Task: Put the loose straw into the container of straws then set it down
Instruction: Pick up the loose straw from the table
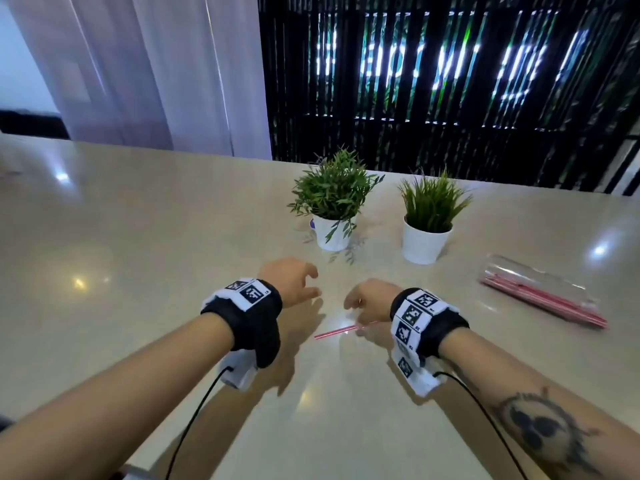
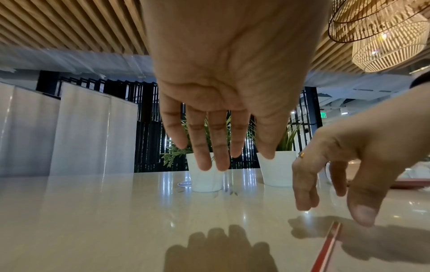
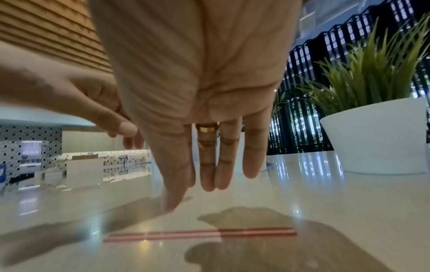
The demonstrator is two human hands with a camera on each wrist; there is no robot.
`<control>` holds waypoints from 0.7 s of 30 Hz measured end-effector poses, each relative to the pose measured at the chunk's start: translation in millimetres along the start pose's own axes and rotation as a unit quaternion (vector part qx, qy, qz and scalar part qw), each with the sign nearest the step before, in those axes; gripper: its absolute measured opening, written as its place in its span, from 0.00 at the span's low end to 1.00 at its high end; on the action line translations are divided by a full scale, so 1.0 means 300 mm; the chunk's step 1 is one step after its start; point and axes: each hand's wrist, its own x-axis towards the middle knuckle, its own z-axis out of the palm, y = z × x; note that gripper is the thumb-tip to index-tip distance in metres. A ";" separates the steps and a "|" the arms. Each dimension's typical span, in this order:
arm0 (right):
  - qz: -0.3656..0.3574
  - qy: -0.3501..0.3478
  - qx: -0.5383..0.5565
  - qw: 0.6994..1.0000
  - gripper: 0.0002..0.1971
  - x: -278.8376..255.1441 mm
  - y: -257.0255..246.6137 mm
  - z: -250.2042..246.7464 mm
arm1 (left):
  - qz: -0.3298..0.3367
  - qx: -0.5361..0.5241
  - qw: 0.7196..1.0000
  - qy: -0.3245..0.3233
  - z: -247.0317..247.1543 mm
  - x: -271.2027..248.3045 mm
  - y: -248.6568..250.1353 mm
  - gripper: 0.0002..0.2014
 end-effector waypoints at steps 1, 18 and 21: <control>-0.003 -0.003 -0.012 1.000 0.21 0.014 -0.003 0.017 | -0.007 0.008 1.000 -0.003 0.007 -0.005 -0.005 0.21; -0.006 0.010 -0.038 0.999 0.09 0.106 -0.019 0.091 | -0.057 -0.017 0.997 0.044 0.075 -0.065 -0.075 0.28; -0.006 -0.028 -0.020 0.999 0.09 0.123 -0.017 0.091 | -0.065 -0.031 0.997 0.035 0.086 -0.073 -0.080 0.29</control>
